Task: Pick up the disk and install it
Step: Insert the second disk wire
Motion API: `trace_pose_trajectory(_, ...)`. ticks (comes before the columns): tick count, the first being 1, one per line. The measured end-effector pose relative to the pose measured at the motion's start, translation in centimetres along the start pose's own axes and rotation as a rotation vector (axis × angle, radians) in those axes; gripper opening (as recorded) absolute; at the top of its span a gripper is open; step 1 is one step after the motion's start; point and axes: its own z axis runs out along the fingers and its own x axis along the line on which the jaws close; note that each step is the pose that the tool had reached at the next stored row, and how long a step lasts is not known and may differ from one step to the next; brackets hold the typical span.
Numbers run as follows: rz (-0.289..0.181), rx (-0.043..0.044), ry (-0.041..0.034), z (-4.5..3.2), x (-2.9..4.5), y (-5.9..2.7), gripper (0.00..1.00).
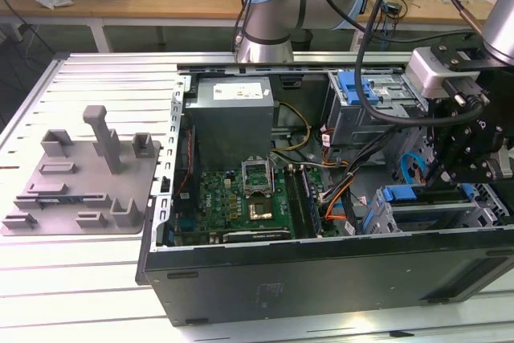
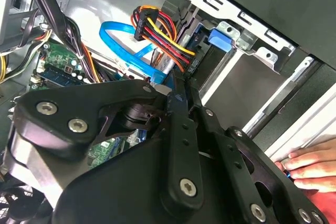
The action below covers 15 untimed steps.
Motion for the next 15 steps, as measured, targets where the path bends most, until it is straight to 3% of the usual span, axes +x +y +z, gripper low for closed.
trace_pose_trajectory(12,-0.002,0.0001,0.0015,0.62,0.01,0.02,0.16)
trace_pose_trajectory(15,-0.002,0.0000,0.0021,0.45,-0.03,0.30,0.23)
